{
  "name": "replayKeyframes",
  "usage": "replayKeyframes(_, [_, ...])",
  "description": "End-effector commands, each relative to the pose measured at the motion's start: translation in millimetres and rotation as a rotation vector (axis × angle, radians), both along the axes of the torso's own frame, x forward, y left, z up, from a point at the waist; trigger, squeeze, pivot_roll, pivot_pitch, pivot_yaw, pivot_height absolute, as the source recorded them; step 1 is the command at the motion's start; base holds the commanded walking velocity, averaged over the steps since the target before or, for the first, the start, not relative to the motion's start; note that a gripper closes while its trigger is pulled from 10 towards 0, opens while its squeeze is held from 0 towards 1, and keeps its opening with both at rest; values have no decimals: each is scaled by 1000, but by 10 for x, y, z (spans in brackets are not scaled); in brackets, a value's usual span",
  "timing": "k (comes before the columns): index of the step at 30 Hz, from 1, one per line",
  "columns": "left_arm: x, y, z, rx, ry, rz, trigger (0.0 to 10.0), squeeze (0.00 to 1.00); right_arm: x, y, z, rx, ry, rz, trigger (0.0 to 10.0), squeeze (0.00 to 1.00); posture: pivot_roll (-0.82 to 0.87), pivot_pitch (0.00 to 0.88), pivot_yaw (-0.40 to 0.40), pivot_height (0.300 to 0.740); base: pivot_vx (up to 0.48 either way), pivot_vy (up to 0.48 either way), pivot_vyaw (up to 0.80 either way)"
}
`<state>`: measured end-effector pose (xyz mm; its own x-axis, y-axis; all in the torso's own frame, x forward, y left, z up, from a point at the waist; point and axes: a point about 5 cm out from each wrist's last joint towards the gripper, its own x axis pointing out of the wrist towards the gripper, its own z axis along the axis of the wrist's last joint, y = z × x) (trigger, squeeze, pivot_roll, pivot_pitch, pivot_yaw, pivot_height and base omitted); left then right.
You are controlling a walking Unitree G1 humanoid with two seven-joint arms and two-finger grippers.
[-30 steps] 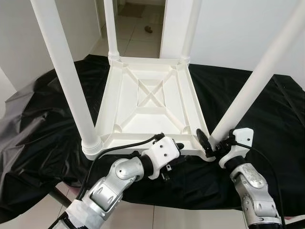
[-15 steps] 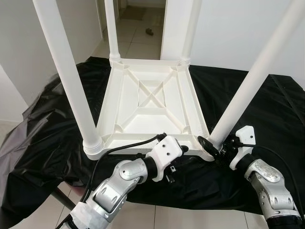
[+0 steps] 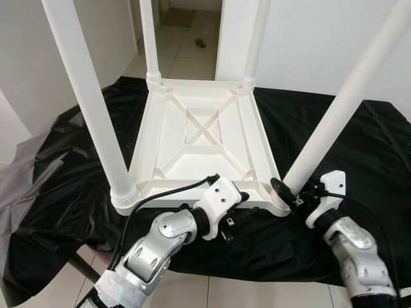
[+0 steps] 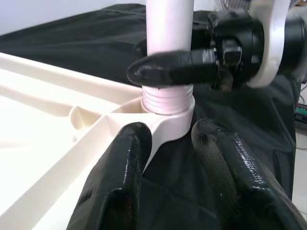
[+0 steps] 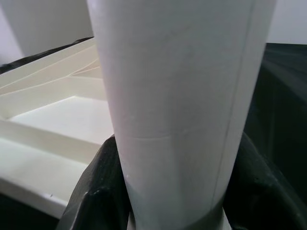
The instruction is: Building children table
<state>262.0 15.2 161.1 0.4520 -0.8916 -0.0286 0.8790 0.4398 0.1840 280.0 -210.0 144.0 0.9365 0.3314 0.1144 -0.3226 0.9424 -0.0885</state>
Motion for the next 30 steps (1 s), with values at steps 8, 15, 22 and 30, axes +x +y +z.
replayKeyframes(8, [40, 8, 38, -16, 6, 34, 10000, 0, -29, 44, -90, 46, 46, -230, 0, 0, -17, 50, -5, 740, 0, 0, 0])
replayKeyframes(15, [64, 17, 62, -27, 2, 38, 10000, 0, -56, 236, -161, 37, 83, -425, 0, 0, -28, 52, -12, 740, 0, 0, 0])
replayKeyframes(22, [147, 100, 133, -84, 13, 94, 10000, 0, 0, 414, -113, 134, 95, -477, 10000, 0, -32, 57, -10, 740, 0, 0, 0])
replayKeyframes(30, [157, 93, 158, -101, 17, 109, 10000, 0, 40, 345, -21, 127, 57, -342, 10000, 0, -27, 48, -1, 740, 0, 0, 0])
